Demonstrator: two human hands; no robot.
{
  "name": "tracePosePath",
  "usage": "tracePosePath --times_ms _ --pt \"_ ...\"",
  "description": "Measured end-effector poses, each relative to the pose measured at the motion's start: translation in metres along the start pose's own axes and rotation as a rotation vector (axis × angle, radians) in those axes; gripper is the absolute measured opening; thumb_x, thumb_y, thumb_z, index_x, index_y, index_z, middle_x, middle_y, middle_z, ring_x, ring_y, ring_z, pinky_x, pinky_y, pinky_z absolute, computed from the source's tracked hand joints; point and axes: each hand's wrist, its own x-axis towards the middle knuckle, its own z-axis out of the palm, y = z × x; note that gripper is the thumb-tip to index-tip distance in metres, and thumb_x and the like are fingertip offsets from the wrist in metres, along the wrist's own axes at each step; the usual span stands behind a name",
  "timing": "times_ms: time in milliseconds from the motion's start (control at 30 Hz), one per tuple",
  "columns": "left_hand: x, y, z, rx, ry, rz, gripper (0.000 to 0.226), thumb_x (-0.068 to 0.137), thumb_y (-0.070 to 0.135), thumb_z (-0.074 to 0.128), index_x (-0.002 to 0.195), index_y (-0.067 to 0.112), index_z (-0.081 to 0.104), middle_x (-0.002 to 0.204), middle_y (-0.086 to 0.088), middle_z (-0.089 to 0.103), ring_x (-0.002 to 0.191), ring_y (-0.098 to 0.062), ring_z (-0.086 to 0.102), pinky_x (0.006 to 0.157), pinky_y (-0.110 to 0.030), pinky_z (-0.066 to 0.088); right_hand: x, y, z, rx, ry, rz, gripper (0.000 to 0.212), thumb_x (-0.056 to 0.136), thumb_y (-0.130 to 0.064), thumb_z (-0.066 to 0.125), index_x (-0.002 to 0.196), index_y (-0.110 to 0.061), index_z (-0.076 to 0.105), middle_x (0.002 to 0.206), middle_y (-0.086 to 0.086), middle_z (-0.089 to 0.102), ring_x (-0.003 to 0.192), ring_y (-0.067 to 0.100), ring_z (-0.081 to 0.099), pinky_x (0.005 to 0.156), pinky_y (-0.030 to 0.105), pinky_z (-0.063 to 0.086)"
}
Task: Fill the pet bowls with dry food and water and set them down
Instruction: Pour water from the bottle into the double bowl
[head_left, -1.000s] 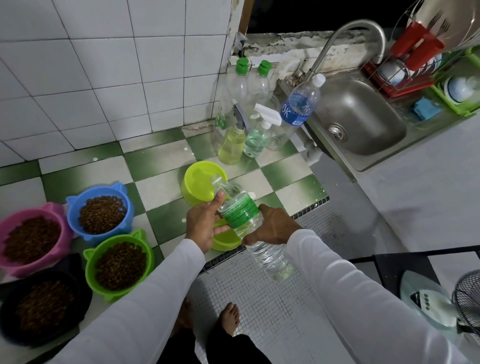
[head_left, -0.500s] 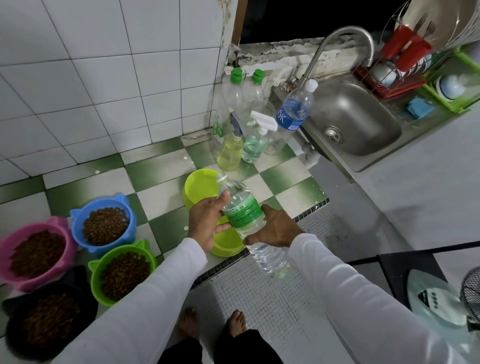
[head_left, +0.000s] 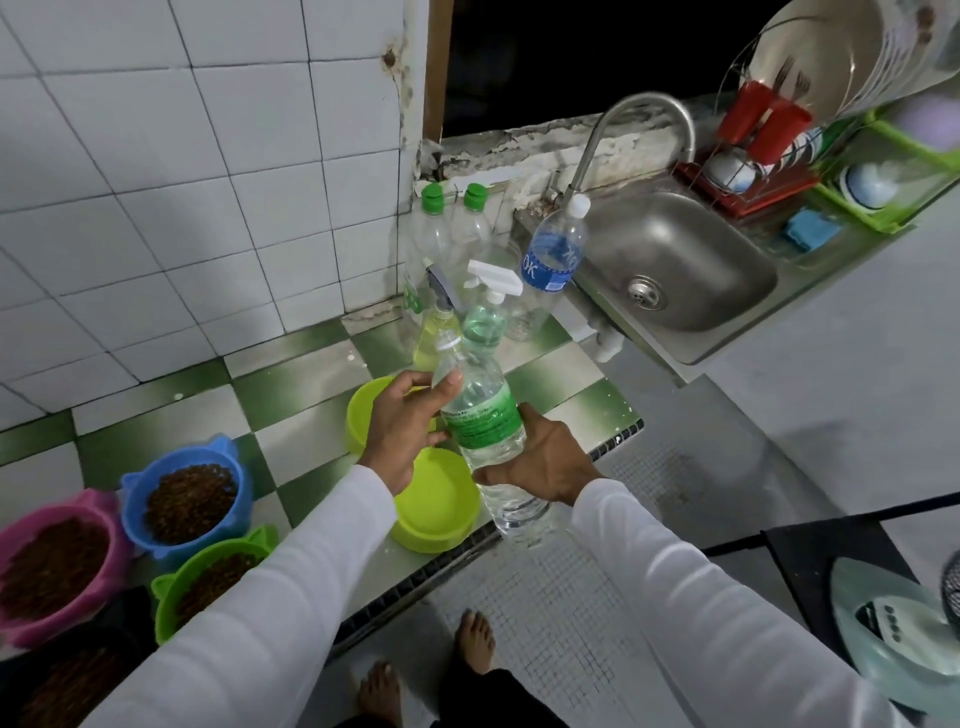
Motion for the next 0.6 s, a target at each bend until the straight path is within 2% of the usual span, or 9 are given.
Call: tracePosePath --times_ms 67,167,300,400,467,533,600 --pt "0.002 0.008 0.005 0.024 -0.019 0.024 0.053 0.078 0.047 0.082 0.114 0.013 0.065 0.109 0.0 0.078 0.112 -0.023 0.071 0.087 -0.049 0.059 0.003 0.001 -0.006 0.068 0.028 -0.02 0.077 0.057 -0.041 0.097 0.119 -0.024 0.055 0.099 -0.018 0.065 0.087 0.002 0.063 0.068 -0.001 0.041" --pt "0.006 0.015 0.014 0.021 -0.059 0.05 0.049 0.085 0.041 0.081 0.121 0.014 0.063 0.117 -0.004 0.076 0.114 -0.026 0.07 0.079 -0.044 0.061 0.011 0.002 -0.015 0.145 0.058 -0.055 0.074 0.058 -0.036 0.098 0.117 -0.025 0.055 0.094 -0.022 0.064 0.081 -0.016 0.057 0.065 -0.003 0.04" --pt "0.009 0.026 0.028 0.04 -0.067 0.102 0.039 0.088 0.026 0.079 0.122 0.015 0.063 0.118 0.001 0.076 0.109 -0.019 0.072 0.071 -0.036 0.062 0.024 0.004 -0.023 0.168 0.075 -0.078 0.074 0.058 -0.035 0.098 0.115 -0.026 0.052 0.099 -0.018 0.066 0.085 -0.004 0.063 0.075 0.006 0.048" --pt "0.014 0.033 0.037 0.032 -0.062 0.136 0.036 0.089 0.017 0.078 0.121 0.02 0.064 0.117 0.003 0.075 0.102 -0.013 0.075 0.066 -0.029 0.061 0.034 0.005 -0.027 0.184 0.07 -0.113 0.077 0.06 -0.034 0.097 0.119 -0.023 0.05 0.099 -0.019 0.063 0.084 -0.005 0.059 0.069 -0.001 0.042" --pt "0.016 0.037 0.041 0.03 -0.075 0.161 0.039 0.089 0.012 0.078 0.122 0.025 0.064 0.115 0.005 0.076 0.097 -0.01 0.075 0.066 -0.028 0.06 0.041 0.003 -0.028 0.201 0.066 -0.133 0.081 0.061 -0.032 0.097 0.124 -0.018 0.049 0.102 -0.015 0.063 0.086 -0.003 0.059 0.07 -0.001 0.043" --pt "0.02 0.04 0.045 0.027 -0.085 0.191 0.041 0.086 0.01 0.079 0.122 0.024 0.067 0.113 0.005 0.077 0.097 -0.012 0.076 0.068 -0.029 0.061 0.048 0.004 -0.028 0.248 0.057 -0.142 0.082 0.062 -0.026 0.098 0.126 -0.013 0.048 0.106 -0.011 0.065 0.086 -0.005 0.06 0.074 0.002 0.047" --pt "0.024 0.041 0.046 0.055 -0.067 0.225 0.054 0.076 0.02 0.088 0.126 0.021 0.068 0.117 0.001 0.077 0.106 -0.019 0.074 0.078 -0.039 0.064 0.054 0.004 -0.028 0.295 0.047 -0.146 0.08 0.063 -0.019 0.097 0.127 -0.01 0.049 0.108 -0.008 0.066 0.088 -0.001 0.061 0.072 0.0 0.044"
